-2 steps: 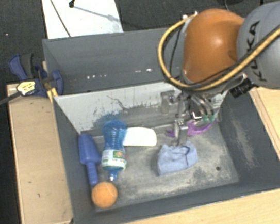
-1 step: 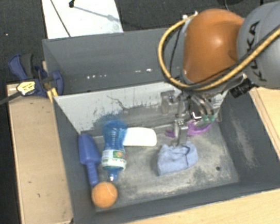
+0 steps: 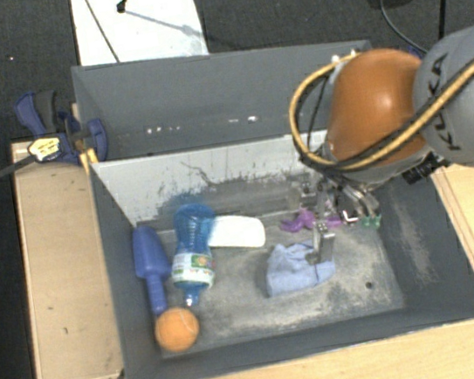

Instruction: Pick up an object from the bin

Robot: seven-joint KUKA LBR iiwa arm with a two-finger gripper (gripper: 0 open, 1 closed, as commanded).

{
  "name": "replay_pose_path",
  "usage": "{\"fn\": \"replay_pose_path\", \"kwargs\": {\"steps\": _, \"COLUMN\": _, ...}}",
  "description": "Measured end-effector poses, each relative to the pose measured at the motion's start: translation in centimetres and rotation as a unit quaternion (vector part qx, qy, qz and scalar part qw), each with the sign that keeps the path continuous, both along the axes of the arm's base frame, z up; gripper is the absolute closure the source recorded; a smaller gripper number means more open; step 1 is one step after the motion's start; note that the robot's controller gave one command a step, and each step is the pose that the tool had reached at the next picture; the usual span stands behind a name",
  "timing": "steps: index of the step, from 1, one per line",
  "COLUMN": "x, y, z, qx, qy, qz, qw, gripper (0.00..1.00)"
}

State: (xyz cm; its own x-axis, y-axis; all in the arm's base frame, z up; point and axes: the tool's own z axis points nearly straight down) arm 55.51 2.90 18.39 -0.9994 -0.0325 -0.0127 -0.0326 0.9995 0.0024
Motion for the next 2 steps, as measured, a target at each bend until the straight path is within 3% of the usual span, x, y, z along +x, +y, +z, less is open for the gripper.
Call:
{"fn": "replay_pose_path", "kwargs": {"steps": 1, "x": -2.3, "y": -0.6, "z": -5.7, "qx": -0.002, "qy": 0.0018, "qz": 0.027, "qw": 0.9996, "gripper": 0.00}}
{"fn": "replay_pose_path", "kwargs": {"steps": 2, "x": -2.6, "y": -5.7, "z": -10.0, "qx": 0.000, "qy": -0.0005, "qz": -0.011, "qw": 0.9999, "gripper": 1.00}}
